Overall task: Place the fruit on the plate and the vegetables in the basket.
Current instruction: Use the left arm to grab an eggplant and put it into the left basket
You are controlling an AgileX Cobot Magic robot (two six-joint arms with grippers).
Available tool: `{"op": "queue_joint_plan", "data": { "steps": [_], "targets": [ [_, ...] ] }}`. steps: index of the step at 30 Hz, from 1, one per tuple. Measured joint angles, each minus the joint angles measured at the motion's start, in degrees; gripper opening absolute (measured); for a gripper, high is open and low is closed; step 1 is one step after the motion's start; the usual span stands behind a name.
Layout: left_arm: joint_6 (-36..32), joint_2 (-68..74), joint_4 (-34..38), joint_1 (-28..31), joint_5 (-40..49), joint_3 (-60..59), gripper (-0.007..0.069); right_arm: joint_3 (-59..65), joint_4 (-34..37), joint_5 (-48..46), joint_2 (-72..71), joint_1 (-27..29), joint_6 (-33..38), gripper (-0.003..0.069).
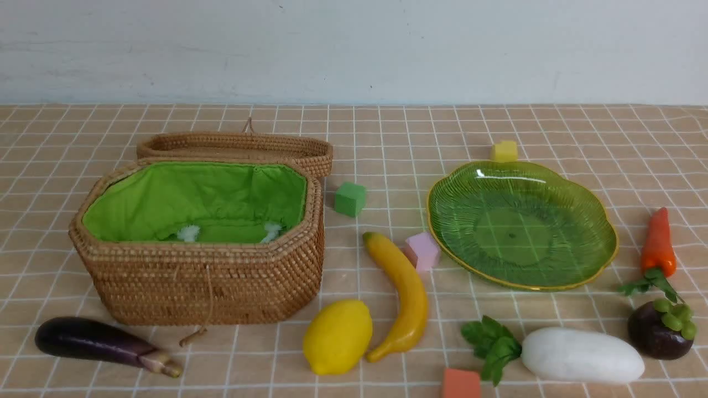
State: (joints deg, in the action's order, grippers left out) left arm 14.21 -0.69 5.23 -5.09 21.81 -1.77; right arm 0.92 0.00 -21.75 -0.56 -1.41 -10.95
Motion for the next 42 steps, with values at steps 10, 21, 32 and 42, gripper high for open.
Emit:
{"op": "queue_joint_plan", "data": {
  "steps": [10,21,32,42],
  "targets": [
    [0.0,0.0,0.0,0.0,0.0,0.0,0.0239,0.0,0.0,0.0,0.0,0.0,0.0,0.0243],
    [1.1,0.0,2.4,0.0,-4.3,0.0,0.0239,0.0,0.0,0.0,0.0,0.0,0.0,0.0243],
    [8.0,0.0,25.0,0.0,-15.4,0.0,0.0239,0.0,0.0,0.0,0.0,0.0,0.0,0.0243],
    [7.9,0.0,27.2,0.0,-16.7,0.5,0.0057,0.1,0.0,1.1,0.0,0.0,-1.3,0.0243]
  ]
}}
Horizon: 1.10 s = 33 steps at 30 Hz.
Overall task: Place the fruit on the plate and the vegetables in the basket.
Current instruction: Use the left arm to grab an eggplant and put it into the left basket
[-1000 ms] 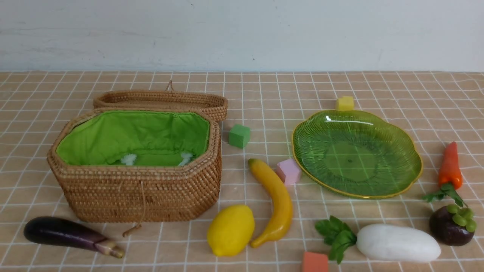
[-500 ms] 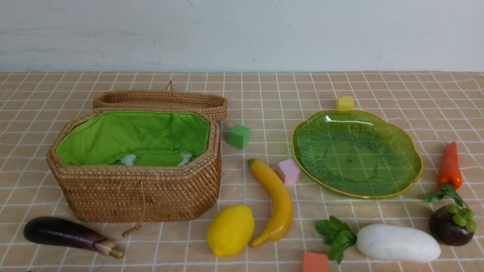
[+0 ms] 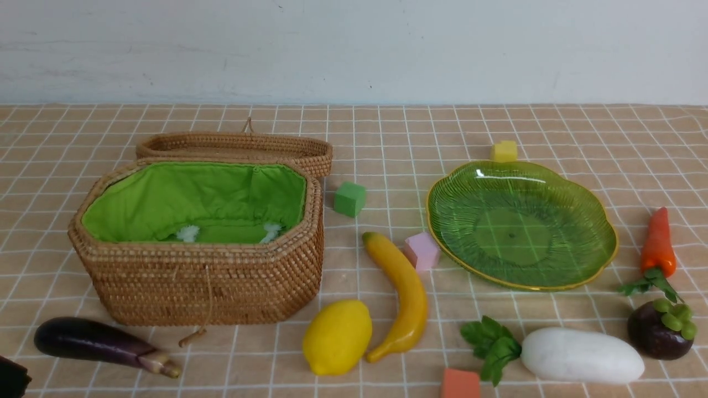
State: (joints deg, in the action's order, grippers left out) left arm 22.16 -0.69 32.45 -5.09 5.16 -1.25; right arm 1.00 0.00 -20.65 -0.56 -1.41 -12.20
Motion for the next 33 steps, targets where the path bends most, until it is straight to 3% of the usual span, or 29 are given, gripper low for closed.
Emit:
{"op": "queue_joint_plan", "data": {
  "steps": [1,4,5,10,13,16,20,24,28,30,33],
  "targets": [
    [-0.5,0.0,-0.1,0.0,2.4,1.4,0.0002,0.1,2.8,1.1,0.0,0.0,-2.6,0.0243],
    [-2.6,0.0,-0.3,0.0,6.9,4.3,-0.0013,0.4,8.6,3.3,0.0,0.0,-7.5,0.0243],
    [-5.4,0.0,-0.4,0.0,10.4,7.4,-0.0013,0.5,13.7,6.5,0.0,0.0,-11.6,0.0243],
    [-14.8,2.4,0.8,0.0,22.7,15.0,-0.0013,0.5,19.3,13.2,0.0,0.0,-14.6,0.0227],
    [-21.0,8.0,1.2,0.0,29.0,18.9,-0.0013,-1.5,22.3,7.9,0.0,-0.1,-15.2,0.0187],
    [-27.9,14.0,1.2,0.0,34.8,22.3,-0.0013,-6.8,23.6,-1.0,0.7,-1.3,-11.1,0.0139],
    [-41.2,26.5,-1.9,-3.2,43.9,30.5,-0.0013,-25.2,23.9,-22.4,9.1,-6.8,5.9,0.006],
    [-45.3,37.6,-9.5,-8.8,50.7,37.9,-0.0013,-36.3,23.9,-36.1,17.4,-9.9,16.4,0.0045],
    [-50.0,48.9,-18.5,-13.1,55.1,42.8,-0.0013,-40.8,23.9,-40.4,21.8,-10.5,21.4,0.0045],
    [-55.3,57.7,-26.5,-15.2,55.8,46.0,-0.0001,-41.3,23.9,-40.7,23.3,-10.5,24.2,0.0046],
    [-58.2,68.5,-31.2,-15.7,54.3,48.9,0.0072,-41.3,23.8,-40.9,23.7,-10.5,26.6,0.0048]
  ]
}}
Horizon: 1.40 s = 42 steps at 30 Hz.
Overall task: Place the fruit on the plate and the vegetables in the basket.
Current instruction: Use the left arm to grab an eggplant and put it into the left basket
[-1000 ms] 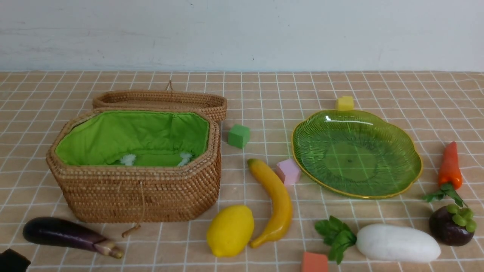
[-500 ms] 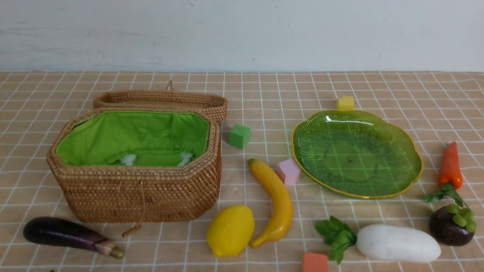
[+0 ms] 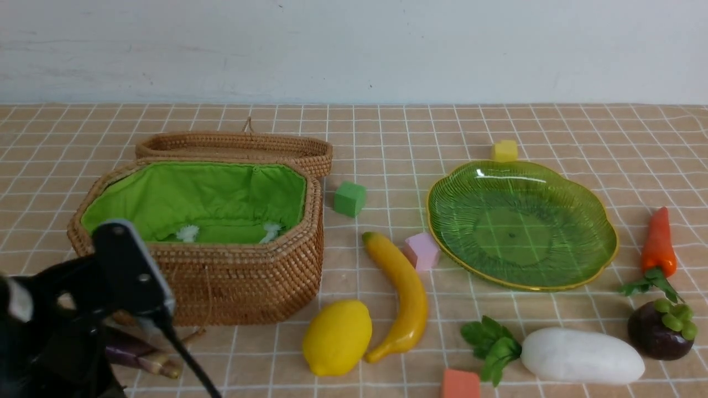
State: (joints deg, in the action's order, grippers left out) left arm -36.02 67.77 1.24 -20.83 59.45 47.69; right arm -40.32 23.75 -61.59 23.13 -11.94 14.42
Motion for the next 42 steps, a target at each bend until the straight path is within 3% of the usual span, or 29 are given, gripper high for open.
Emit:
{"op": "queue_joint_plan", "data": {
  "steps": [6,9,16,19,25,30,42],
  "targets": [
    [-4.0,15.5,-4.0,-0.2,-6.0,1.5,0.0349,0.0,-0.1,-0.2,0.0,0.0,1.6,0.0053],
    [-5.3,17.5,-6.3,-0.3,-7.2,1.5,0.0416,0.0,-0.1,-1.2,0.0,0.0,1.7,0.0055],
    [-6.9,10.8,-7.9,-0.3,-8.3,0.7,0.0394,0.0,-0.1,-2.4,0.0,0.0,1.7,0.0059],
    [-12.8,8.7,-11.1,-0.3,-11.3,-2.0,0.0393,0.0,-0.1,-2.4,0.0,0.0,2.6,0.0065],
    [-20.8,12.7,-13.4,-0.3,-20.8,-3.6,0.0467,0.0,-0.1,-2.4,0.0,0.0,4.1,0.0069],
    [-21.8,18.0,-15.6,-0.3,-24.0,-3.6,0.0502,0.0,-0.1,-2.4,0.0,0.0,4.2,0.007],
    [-21.8,24.9,-27.8,-0.3,-27.6,-3.6,0.0486,0.0,1.2,-2.3,0.0,0.0,4.3,0.0077]
  ]
}}
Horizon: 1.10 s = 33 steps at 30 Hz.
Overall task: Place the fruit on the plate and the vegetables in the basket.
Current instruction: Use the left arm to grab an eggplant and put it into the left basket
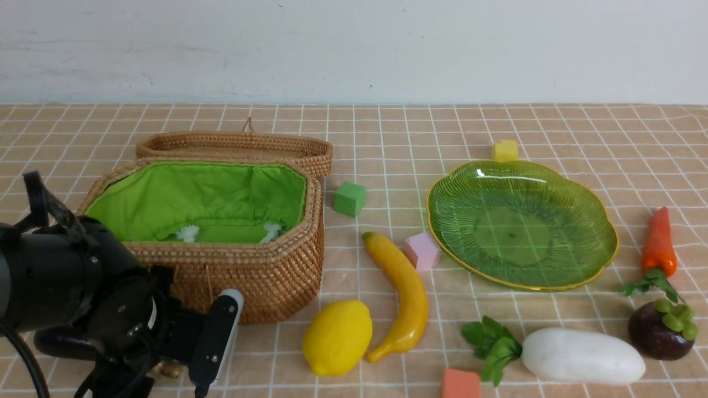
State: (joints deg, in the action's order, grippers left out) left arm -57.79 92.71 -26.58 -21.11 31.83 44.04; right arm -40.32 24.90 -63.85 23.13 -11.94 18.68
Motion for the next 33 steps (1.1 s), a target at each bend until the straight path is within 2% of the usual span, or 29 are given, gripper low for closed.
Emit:
{"op": "queue_joint_plan", "data": {
  "steps": [5,13,20,25,28,30,33],
  "targets": [
    [0.0,1.7,-0.9,0.0,0.4,0.2,0.0432,0.0,0.4,0.1,0.0,0.0,0.1,0.0079],
    [0.0,2.3,-0.3,0.0,2.4,0.6,0.0231,0.0,0.5,0.1,0.0,0.0,0.2,0.0088],
    [-0.1,-1.0,6.2,0.0,10.1,0.3,0.0236,0.0,0.5,-0.1,0.0,0.0,0.2,0.0088],
    [0.9,-14.1,13.7,0.0,15.8,0.2,0.0236,0.0,0.7,3.1,0.0,0.0,0.2,0.0088],
    [3.3,-20.2,14.5,0.0,15.8,1.7,0.0236,0.0,1.2,5.8,0.0,0.0,0.2,0.0088],
    [6.9,-25.1,14.7,0.0,13.3,6.2,0.0236,0.0,2.9,9.7,0.0,0.0,0.2,0.0088],
    [8.3,-26.0,15.1,0.0,9.9,13.0,0.0236,0.0,5.0,12.9,0.0,0.0,0.2,0.0088]
  ]
}}
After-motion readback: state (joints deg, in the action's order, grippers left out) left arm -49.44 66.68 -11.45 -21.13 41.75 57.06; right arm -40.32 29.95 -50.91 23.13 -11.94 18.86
